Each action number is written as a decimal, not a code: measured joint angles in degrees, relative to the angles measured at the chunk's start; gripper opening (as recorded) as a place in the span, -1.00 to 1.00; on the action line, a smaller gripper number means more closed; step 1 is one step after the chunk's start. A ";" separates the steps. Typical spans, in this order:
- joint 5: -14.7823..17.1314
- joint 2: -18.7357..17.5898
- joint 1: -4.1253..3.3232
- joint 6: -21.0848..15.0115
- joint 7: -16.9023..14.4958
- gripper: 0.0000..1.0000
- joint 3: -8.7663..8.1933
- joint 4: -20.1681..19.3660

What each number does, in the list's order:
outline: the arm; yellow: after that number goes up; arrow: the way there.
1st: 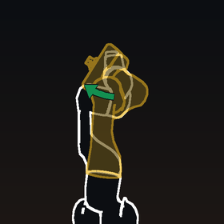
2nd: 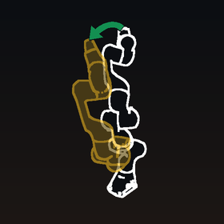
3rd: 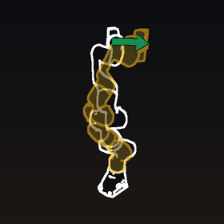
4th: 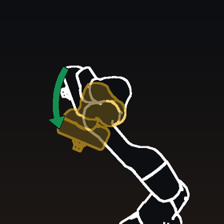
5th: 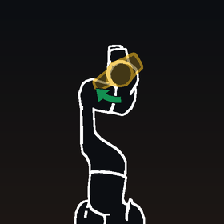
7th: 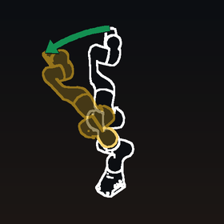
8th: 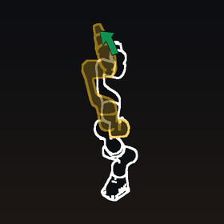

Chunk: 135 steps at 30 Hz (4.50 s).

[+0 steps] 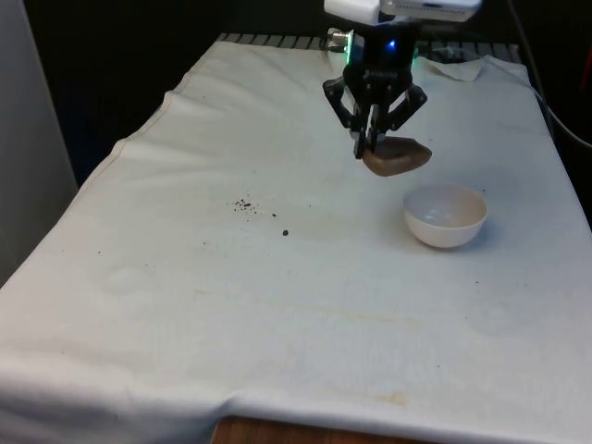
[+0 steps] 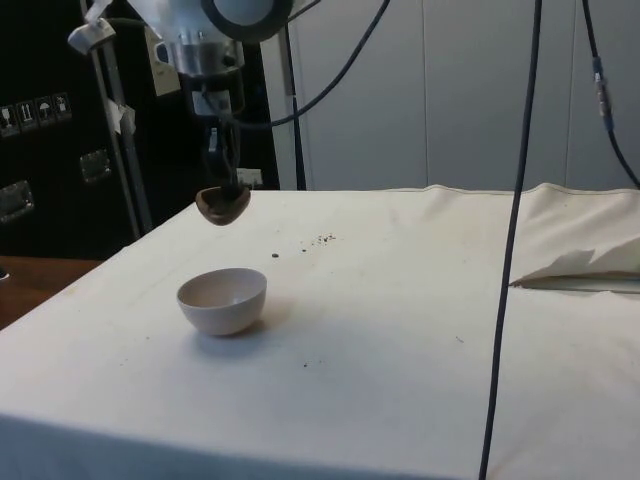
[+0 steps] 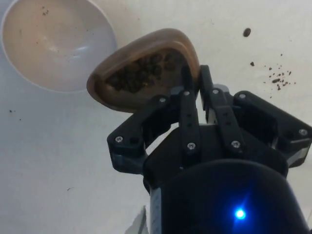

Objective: Pour the coffee beans from the cup into the bowl.

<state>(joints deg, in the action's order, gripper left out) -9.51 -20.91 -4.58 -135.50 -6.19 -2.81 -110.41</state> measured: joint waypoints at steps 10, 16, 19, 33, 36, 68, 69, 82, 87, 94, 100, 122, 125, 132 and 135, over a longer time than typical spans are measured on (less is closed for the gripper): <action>-5.56 1.26 0.00 -2.69 5.73 -1.00 1.78 -2.58; -10.89 1.26 -0.06 -3.32 10.60 -1.00 3.04 -3.15; -12.43 1.26 -0.06 -3.32 11.97 -1.00 3.44 -3.27; -22.80 1.43 -0.06 -2.46 19.25 -1.00 5.56 -3.90; -24.01 1.49 -0.06 -2.23 19.94 -1.00 5.84 -3.95; -40.79 2.01 -0.06 -2.52 30.65 -1.00 9.22 -6.25; -41.54 2.01 -0.06 -2.46 31.86 -1.00 9.85 -6.47; -47.84 1.78 -0.06 -0.63 39.08 -1.00 12.55 -6.70; -51.57 1.78 -0.06 1.26 41.48 -1.00 13.58 -6.70; -54.77 1.78 -0.06 2.92 43.20 -1.00 14.44 -6.70; -57.87 1.78 -0.06 5.04 45.38 -1.00 15.81 -6.82; -69.27 1.20 -0.06 14.55 55.29 -1.00 21.49 -7.79; -70.53 1.20 -0.06 15.47 55.86 -1.00 21.94 -8.14; -73.34 1.15 -0.06 18.11 57.64 -1.00 23.15 -8.94; -74.20 1.15 -0.06 18.91 58.27 -1.00 23.55 -9.22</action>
<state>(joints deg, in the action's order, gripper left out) -83.71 -19.77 -4.64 -116.60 52.08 20.74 -119.63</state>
